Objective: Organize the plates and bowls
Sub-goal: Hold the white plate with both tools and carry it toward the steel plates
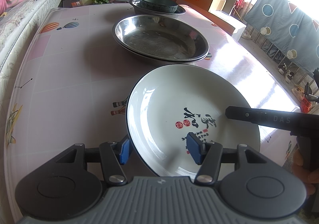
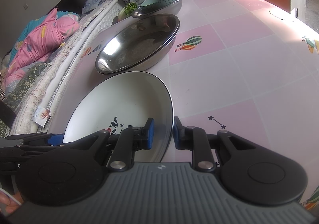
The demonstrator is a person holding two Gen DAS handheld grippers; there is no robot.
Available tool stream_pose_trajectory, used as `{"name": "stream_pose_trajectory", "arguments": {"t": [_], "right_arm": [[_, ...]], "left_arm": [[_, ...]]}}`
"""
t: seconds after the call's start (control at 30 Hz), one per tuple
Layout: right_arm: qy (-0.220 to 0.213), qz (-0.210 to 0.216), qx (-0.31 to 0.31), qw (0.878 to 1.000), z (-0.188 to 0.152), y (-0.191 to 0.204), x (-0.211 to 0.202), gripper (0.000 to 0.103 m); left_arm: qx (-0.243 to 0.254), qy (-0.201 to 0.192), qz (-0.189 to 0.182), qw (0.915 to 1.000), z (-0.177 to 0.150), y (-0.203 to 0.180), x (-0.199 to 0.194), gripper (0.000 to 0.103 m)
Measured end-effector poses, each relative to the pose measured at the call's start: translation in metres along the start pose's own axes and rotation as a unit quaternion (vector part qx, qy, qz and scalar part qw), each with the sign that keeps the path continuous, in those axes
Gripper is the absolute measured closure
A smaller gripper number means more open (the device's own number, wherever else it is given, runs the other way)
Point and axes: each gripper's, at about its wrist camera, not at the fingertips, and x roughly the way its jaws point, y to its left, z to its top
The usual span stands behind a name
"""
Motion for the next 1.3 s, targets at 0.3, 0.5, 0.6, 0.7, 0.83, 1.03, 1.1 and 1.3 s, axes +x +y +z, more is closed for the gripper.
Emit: {"name": "stream_pose_trajectory", "arguments": {"t": [0.3, 0.5, 0.6, 0.7, 0.83, 1.03, 1.1, 1.3], "right_arm": [[0.000, 0.000, 0.000, 1.000, -0.0003, -0.0002, 0.0002, 0.084], [0.000, 0.000, 0.000, 1.000, -0.0004, -0.0003, 0.0002, 0.084], [0.000, 0.001, 0.000, 1.000, -0.0004, -0.0006, 0.0002, 0.084], [0.003, 0.005, 0.003, 1.000, 0.0017, -0.0020, -0.0001, 0.084], [0.005, 0.011, 0.010, 1.000, 0.0035, -0.0046, 0.0002, 0.084], [0.005, 0.011, 0.010, 1.000, 0.0040, -0.0046, 0.0014, 0.083], [0.005, 0.012, 0.009, 1.000, 0.0042, -0.0046, 0.0018, 0.083], [0.005, 0.013, 0.001, 1.000, 0.0068, -0.0019, 0.0043, 0.076]], "left_arm": [[0.000, 0.000, 0.000, 1.0000, 0.0000, -0.0001, 0.0001, 0.045], [0.000, 0.000, 0.000, 1.0000, 0.0001, -0.0001, 0.0002, 0.045], [-0.001, 0.001, 0.001, 1.0000, 0.0001, -0.0003, 0.0002, 0.045], [-0.001, 0.002, 0.001, 1.0000, 0.0002, 0.0000, 0.0000, 0.045], [-0.005, 0.004, -0.002, 1.0000, 0.0000, 0.0004, -0.0001, 0.045], [-0.003, 0.006, -0.001, 1.0000, -0.0011, -0.0018, -0.0003, 0.045], [-0.003, 0.007, -0.001, 1.0000, -0.0012, -0.0021, -0.0004, 0.045], [-0.003, 0.011, -0.003, 0.9999, -0.0012, -0.0046, 0.0000, 0.045]]}}
